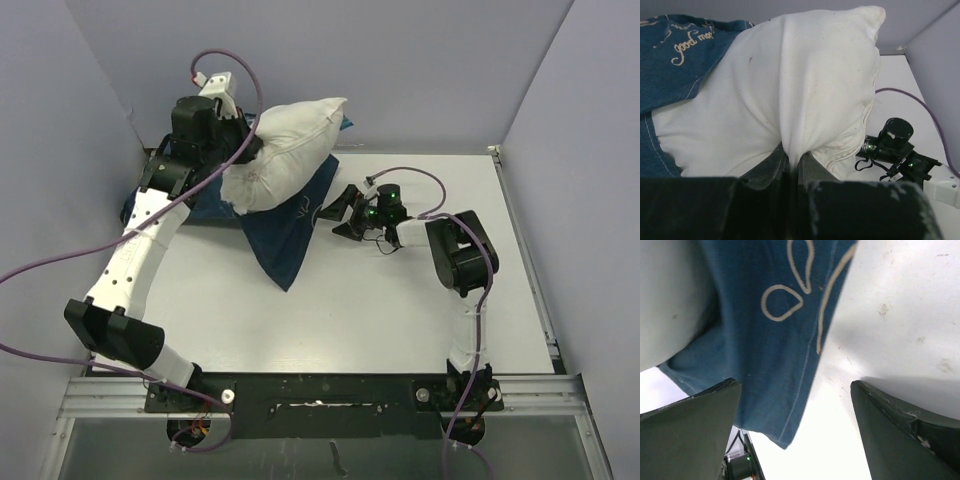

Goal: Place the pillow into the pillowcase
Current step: Stuff the pillow into the pillowcase.

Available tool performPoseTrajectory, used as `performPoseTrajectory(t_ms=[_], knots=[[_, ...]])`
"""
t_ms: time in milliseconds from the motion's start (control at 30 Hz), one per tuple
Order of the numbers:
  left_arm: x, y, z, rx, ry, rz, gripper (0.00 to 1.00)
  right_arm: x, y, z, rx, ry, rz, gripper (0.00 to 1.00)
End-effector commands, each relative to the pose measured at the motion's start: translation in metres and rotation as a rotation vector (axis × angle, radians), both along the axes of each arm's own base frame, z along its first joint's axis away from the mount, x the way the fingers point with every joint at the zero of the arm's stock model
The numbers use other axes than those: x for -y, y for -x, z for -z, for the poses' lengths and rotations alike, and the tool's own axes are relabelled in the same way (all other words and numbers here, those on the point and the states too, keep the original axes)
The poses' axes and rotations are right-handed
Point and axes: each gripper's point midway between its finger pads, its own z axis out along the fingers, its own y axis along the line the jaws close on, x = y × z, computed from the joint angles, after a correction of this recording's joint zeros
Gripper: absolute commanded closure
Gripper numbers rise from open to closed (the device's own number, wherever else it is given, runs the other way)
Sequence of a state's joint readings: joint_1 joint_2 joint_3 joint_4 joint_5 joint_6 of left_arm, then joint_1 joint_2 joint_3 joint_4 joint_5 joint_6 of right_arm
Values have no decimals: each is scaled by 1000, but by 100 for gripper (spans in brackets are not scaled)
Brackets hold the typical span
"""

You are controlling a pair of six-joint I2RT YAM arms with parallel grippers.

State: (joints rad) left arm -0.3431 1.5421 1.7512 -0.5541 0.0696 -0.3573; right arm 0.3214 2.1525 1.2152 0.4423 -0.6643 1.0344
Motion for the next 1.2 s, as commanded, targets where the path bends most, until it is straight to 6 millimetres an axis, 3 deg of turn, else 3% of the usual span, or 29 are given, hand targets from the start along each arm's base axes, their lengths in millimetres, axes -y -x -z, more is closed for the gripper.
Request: performPoseTrajectory(t_ms=[0,367,500,667,833,967,1033,1167], knots=[[-24,18,-127,312,80,-29,100,-8,-16,-9,21,-59,69,1],[-45,24,-177,388,92,-38,100,-60,-37,-33,142,-226,97,2],[-51,26,-182,391,102,-46,100,-77,-49,-38,135,-295,127,2],[-59,29,-184,386,133,-58,100,-83,-55,-36,109,-348,146,2],[-62,27,-181,371,149,-61,100,-89,-57,-52,96,-469,135,3],[-65,25,-180,365,158,-67,100,-94,-54,-65,56,-512,120,5],[-73,22,-180,365,154,-84,100,-89,-44,-63,15,-515,145,0],[-94,11,-180,356,184,-132,100,-85,-20,-63,-35,-545,177,2]])
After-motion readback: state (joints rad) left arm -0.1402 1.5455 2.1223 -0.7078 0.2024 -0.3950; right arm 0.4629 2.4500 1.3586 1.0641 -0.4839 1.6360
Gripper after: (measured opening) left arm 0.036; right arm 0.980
